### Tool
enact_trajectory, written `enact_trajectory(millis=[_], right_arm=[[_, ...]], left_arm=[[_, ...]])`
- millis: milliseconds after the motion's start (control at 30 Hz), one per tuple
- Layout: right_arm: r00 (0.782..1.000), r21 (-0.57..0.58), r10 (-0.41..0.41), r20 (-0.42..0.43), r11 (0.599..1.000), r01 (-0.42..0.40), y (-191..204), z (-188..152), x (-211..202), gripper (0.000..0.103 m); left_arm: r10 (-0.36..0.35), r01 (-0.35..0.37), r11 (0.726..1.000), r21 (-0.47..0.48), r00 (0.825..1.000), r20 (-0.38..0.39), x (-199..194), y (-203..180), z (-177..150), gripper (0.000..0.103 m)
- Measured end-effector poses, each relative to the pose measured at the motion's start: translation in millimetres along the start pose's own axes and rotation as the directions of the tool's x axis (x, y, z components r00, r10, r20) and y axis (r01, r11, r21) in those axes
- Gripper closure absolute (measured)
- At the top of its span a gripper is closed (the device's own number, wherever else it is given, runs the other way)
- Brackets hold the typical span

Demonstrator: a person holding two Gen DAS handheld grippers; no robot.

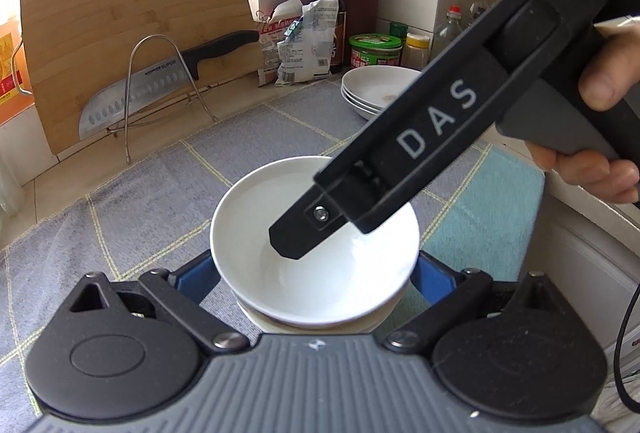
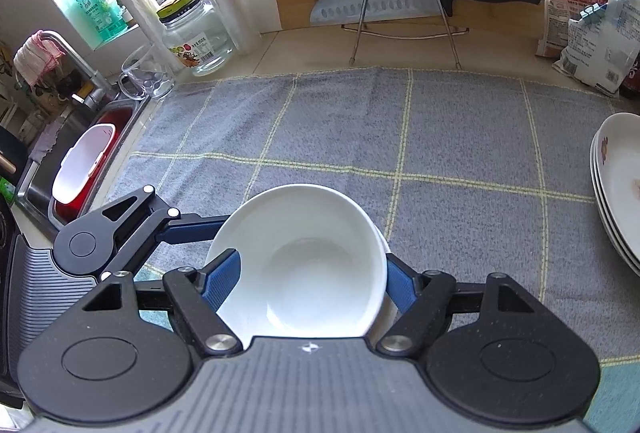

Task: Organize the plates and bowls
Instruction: 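Lower the white bowl onto the bowl stack and open the right gripper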

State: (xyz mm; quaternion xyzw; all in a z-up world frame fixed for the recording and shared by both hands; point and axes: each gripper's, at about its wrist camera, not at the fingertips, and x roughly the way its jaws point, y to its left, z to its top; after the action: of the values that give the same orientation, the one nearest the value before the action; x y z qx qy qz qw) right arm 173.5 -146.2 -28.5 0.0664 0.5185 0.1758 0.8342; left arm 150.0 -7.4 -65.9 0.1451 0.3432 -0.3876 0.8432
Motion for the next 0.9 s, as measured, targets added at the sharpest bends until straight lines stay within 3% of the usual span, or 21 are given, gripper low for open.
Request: enact_trajectory(millis=[400, 700, 900], right_arm=[[1.000, 0.006, -0.003, 0.003, 1.000, 0.003, -1.5, -0.6, 0.7, 0.021], [0.999, -0.020, -0.008, 0.031, 1.000, 0.009, 4.4, -0.3, -0.5, 0.008], [0.997, -0.014, -0.001, 0.078, 1.000, 0.002, 0.4, 1.8, -6.6, 0.007]], left_arm=[[-0.018, 0.018, 1.000, -0.002, 1.000, -0.004, 3.6, 4.3, -0.2, 0.004], [-0.031, 0.031, 1.000, 0.002, 0.999, -0.008, 2.9, 7.3, -4.7, 0.001], [-0.027, 0.027, 1.000, -0.003, 1.000, 0.005, -3.0, 6.5, -5.5, 0.001]])
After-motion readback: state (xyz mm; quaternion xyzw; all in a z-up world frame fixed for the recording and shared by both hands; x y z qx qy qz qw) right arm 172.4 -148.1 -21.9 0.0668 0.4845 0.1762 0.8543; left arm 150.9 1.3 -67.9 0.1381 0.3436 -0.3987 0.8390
